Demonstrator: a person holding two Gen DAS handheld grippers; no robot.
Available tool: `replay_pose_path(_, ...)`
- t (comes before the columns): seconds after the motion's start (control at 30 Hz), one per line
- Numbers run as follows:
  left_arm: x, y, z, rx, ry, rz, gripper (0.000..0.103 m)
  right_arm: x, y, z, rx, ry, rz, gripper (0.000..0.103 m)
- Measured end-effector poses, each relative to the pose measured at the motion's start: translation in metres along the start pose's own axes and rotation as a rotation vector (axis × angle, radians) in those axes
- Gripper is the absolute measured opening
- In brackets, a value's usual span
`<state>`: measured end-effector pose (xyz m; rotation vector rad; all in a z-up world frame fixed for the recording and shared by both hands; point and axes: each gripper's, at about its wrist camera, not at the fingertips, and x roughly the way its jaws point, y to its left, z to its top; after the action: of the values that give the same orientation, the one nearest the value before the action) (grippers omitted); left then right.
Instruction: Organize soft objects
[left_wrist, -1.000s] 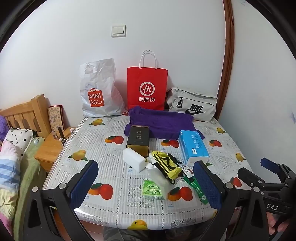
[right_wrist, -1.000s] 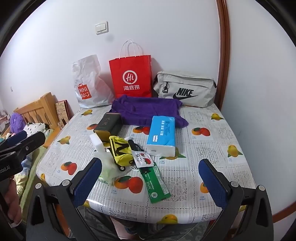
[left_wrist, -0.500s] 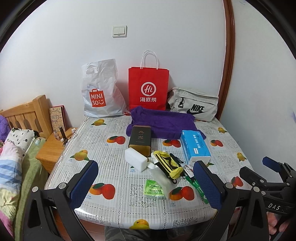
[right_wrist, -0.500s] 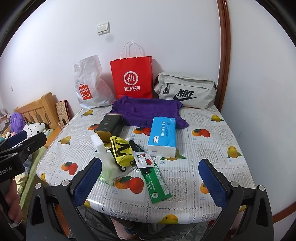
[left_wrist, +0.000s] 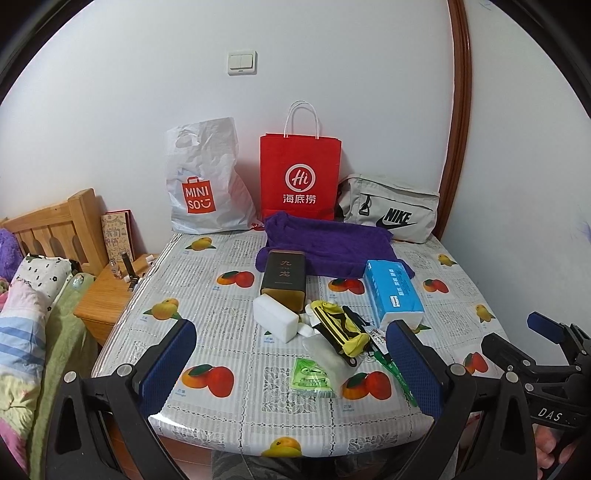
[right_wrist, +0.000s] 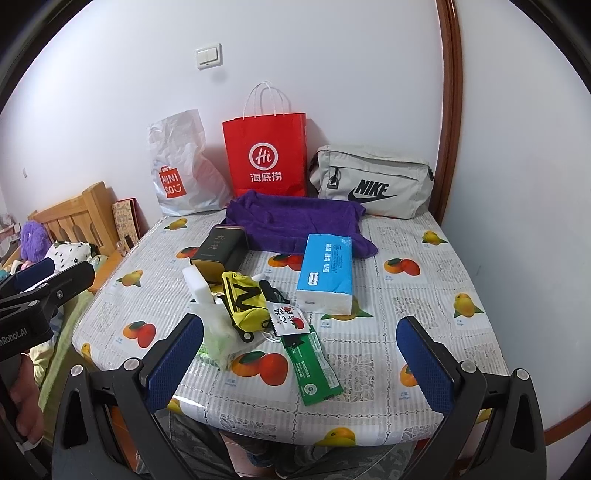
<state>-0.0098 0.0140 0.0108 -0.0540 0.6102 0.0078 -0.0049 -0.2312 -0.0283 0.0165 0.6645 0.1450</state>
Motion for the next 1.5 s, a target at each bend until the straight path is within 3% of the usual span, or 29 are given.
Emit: replay_pose_path(1.5, 0.0007, 0.002, -0.0002, 0.005, -0.001, 0.003, 0.103, -0.0063, 0.0073, 0.0019, -0.022, -0.013, 0.0, 0.103)
